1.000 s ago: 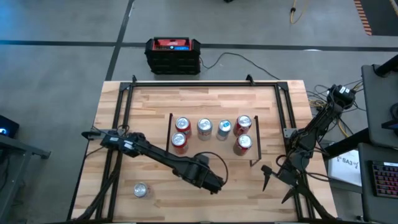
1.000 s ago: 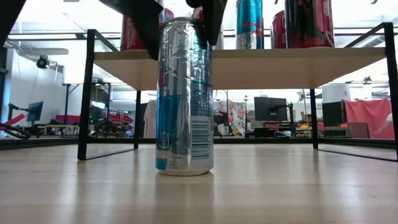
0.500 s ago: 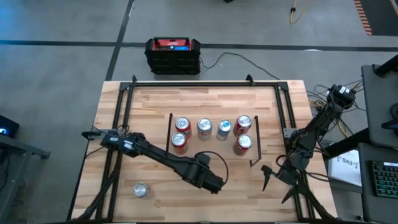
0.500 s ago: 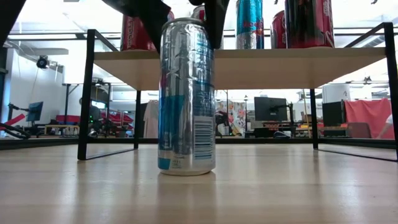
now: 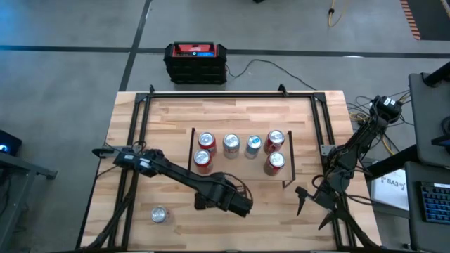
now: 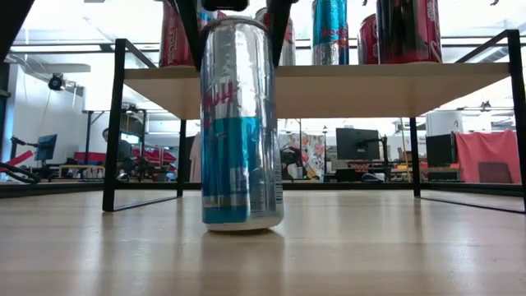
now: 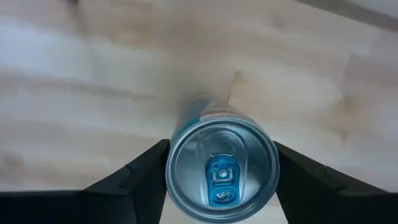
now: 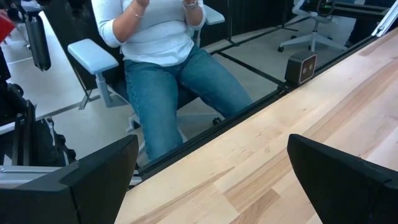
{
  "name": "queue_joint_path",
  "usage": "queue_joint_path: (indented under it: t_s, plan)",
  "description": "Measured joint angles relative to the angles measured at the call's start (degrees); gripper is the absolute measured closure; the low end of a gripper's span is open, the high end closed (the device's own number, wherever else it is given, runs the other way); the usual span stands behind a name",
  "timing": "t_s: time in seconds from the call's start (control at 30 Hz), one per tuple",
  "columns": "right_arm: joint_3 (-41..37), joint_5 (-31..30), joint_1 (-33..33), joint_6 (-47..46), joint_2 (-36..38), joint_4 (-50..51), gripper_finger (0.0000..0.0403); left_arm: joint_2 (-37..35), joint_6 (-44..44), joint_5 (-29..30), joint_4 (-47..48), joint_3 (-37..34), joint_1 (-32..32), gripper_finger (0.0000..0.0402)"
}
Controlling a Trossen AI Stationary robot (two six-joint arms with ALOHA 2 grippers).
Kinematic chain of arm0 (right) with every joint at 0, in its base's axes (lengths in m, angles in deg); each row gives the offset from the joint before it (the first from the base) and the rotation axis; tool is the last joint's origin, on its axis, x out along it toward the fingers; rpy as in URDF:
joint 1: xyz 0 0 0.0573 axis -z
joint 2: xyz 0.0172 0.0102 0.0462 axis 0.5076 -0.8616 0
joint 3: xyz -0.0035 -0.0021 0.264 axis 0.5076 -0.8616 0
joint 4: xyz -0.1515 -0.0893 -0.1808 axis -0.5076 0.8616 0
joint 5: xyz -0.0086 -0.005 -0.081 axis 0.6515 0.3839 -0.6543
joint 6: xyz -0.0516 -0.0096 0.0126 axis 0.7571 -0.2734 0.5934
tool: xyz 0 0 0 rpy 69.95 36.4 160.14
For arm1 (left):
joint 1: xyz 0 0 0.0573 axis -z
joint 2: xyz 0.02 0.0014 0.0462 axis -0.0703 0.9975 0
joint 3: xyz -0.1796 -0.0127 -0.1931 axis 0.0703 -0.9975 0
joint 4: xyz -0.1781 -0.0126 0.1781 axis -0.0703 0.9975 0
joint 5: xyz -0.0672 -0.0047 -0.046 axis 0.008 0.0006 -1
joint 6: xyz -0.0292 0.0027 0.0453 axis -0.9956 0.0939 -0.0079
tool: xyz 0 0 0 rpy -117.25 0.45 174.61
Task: Place canned beverage on shelf
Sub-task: Put the blue soda can on the shelf
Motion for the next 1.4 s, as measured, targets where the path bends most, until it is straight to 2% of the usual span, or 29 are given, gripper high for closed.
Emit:
queue_joint_path:
  t_s: [0.13, 0.23, 0.6, 0.77, 0.9, 1.23, 1.4]
  plan:
    - [0.0, 0.0, 0.0, 0.0, 0.0, 0.0, 0.0003, 0.0, -13.2, -3.2, -0.5, 0.0, 0.0, 0.015]
    - [0.0, 0.0, 0.0, 0.1, 0.0, 0.0, 0.0003, 0.0, -18.9, -5.6, -0.1, -0.1, 0.0, 0.0145]
    - [0.0, 0.0, 0.0, 0.0, 0.0, 0.0, 0.0003, 0.1, -41.8, -8.7, -0.5, -0.1, 0.0, 0.0158]
    - [0.0, 0.0, 0.0, 0.0, 0.0, 0.0, 0.0003, 0.1, -49.1, -8.8, -0.6, -0.1, 0.0, 0.0158]
    - [0.0, 0.0, 0.0, 0.1, 0.0, 0.0, 0.0003, 0.1, -51.9, -8.8, -0.6, -0.1, 0.0, 0.0157]
    - [0.0, 0.0, 0.0, 0.1, 0.0, 0.0, 0.0003, 0.1, -48.4, -9.0, -0.4, -0.1, -0.1, 0.0155]
    - [0.0, 0.0, 0.0, 0.1, 0.0, 0.0, 0.0003, 0.1, -49.9, -9.6, -0.8, -0.1, 0.0, 0.014]
